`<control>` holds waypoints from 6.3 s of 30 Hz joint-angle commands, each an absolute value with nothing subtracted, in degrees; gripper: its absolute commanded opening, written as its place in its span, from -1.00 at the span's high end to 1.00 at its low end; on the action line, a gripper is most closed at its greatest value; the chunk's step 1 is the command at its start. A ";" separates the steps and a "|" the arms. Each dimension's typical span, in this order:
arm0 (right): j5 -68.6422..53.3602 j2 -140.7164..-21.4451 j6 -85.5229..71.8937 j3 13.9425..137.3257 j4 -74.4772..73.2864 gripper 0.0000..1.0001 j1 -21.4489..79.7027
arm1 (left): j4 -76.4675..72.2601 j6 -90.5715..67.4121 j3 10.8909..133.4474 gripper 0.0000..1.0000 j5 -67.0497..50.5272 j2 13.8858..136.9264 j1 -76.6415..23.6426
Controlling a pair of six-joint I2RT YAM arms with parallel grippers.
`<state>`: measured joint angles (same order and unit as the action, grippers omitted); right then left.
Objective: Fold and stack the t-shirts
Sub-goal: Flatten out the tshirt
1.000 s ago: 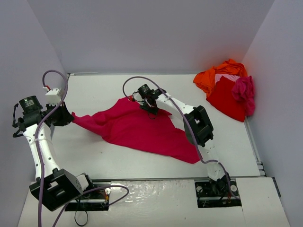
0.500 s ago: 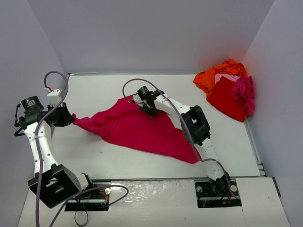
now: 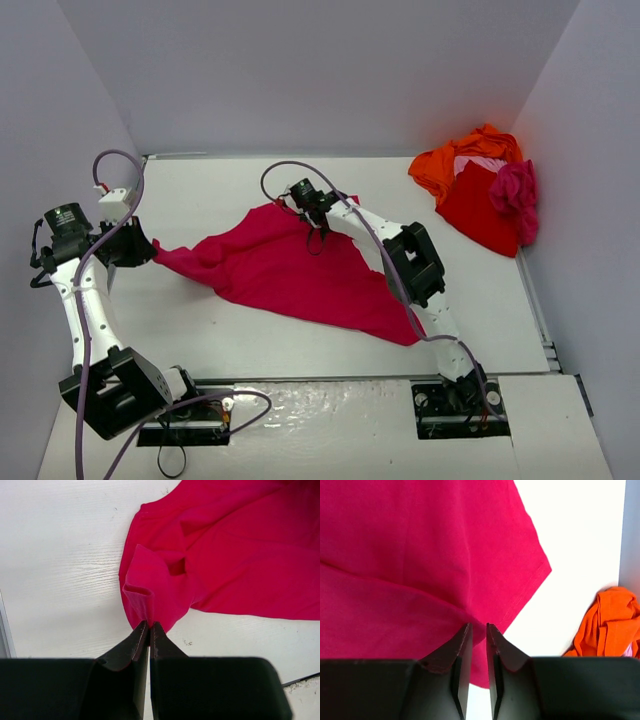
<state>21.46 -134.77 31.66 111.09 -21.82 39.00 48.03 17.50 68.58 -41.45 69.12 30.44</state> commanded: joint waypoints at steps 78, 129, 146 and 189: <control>-17.64 -132.38 26.72 118.46 -28.04 0.13 24.72 | 46.32 18.98 67.94 1.00 -37.45 68.21 30.32; -21.21 -136.87 28.12 119.88 -31.40 0.17 25.58 | 45.79 18.81 67.00 1.00 -37.35 68.99 30.23; -20.17 -135.06 30.97 119.49 -33.42 1.00 26.19 | 45.07 18.17 67.06 1.00 -36.14 68.18 30.32; -8.94 -62.38 19.08 102.69 -22.61 1.00 17.89 | 13.60 0.70 85.87 1.00 -2.66 23.44 29.88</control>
